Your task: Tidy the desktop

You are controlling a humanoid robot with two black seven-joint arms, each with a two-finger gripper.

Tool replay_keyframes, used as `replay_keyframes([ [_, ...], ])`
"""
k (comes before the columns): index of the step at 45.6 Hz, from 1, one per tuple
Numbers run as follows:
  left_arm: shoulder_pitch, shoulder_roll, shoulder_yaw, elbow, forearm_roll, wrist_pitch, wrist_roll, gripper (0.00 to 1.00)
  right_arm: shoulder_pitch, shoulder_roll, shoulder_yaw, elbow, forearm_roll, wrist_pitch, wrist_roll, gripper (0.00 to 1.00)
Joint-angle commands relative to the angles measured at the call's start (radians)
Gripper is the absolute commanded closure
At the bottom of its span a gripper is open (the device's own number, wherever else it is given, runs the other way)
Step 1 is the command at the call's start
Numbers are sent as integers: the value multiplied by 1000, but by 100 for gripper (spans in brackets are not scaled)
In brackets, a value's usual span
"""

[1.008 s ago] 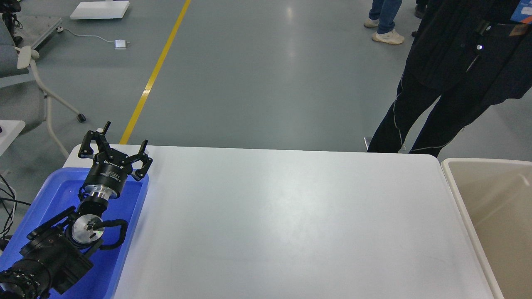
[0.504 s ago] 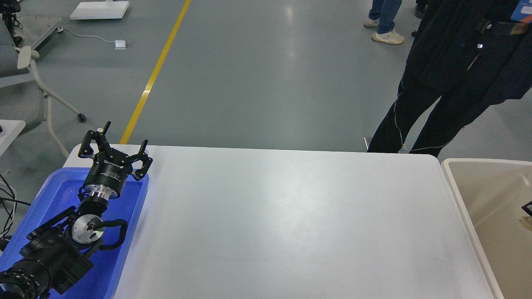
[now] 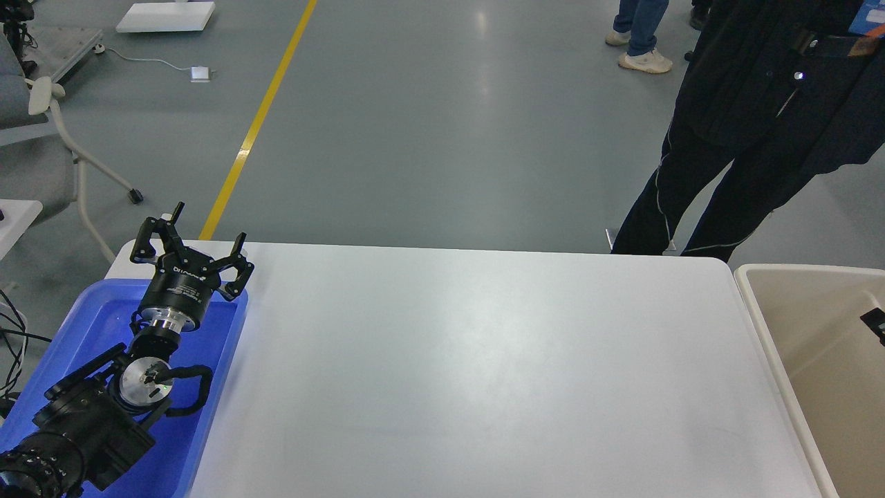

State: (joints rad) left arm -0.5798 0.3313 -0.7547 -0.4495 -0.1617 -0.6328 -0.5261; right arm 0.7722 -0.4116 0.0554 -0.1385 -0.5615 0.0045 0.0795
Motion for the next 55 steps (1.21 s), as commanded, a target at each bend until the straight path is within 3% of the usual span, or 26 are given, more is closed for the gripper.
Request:
replay_keyframes([
  [1,0,0,0,0,1,-1,0,0,166,-99,41,54,68,6,-1,1],
  [13,0,0,0,0,-1,1,0,0,320,-173,98,142,80,-4,16,1],
  [20,0,0,0,0,-1,-1,0,0,349,-182,331,212,83,-5,120,0],
  [31,0,0,0,0,-1,1,0,0,283,-253,576,482,83,-3,373,0],
  [35,0,0,0,0,-1,-1,0,0,251,-288,622,600,83,-1,430,0],
  [55,0,0,0,0,-1,1,0,0,42,-210,1004,881,81,12,441,0],
])
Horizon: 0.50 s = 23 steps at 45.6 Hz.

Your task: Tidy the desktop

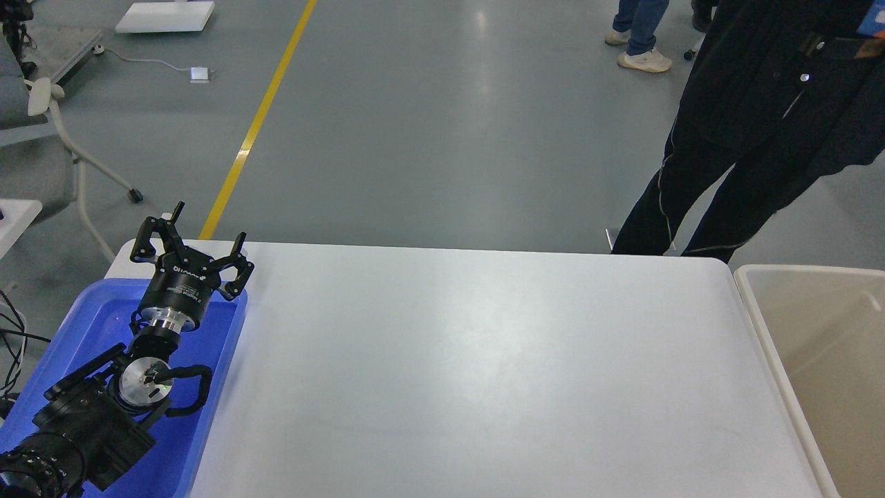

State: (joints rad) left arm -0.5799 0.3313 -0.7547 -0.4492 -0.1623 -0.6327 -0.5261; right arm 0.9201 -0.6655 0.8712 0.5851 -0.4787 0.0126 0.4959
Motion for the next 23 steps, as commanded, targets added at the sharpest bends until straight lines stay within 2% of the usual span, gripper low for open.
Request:
replay_keyframes([
  [1,0,0,0,0,1,1,0,0,-121,53,201,168,-1,4,24,0],
  [7,0,0,0,0,0,1,0,0,-199,115,221,185,-15,20,29,0],
  [17,0,0,0,0,0,1,0,0,-320,188,213,185,-20,46,81,0],
  [23,0,0,0,0,0,1,0,0,-385,211,206,185,-20,47,92,0],
])
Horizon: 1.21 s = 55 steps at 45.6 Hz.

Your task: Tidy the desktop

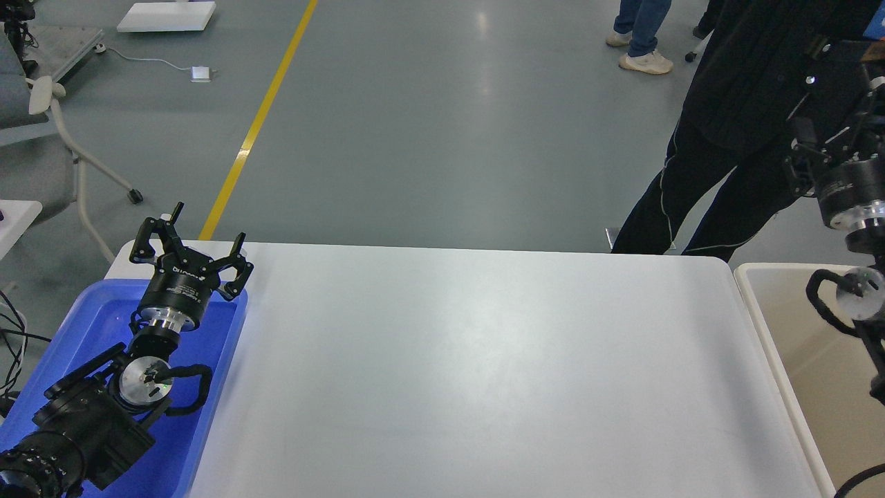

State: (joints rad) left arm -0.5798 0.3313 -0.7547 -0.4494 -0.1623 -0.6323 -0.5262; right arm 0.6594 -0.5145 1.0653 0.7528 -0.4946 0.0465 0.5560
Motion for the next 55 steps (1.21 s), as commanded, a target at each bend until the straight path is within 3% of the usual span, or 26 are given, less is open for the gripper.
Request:
replay_keyframes([
  [1,0,0,0,0,1,-1,0,0,-135,65,12,17,-4,13,30,0],
  [12,0,0,0,0,0,0,0,0,-210,97,5,16,-2,15,30,0],
  [37,0,0,0,0,0,0,0,0,-196,86,-13,16,16,12,28,0],
  [55,0,0,0,0,0,-1,0,0,-172,87,-31,11,151,27,27,0],
])
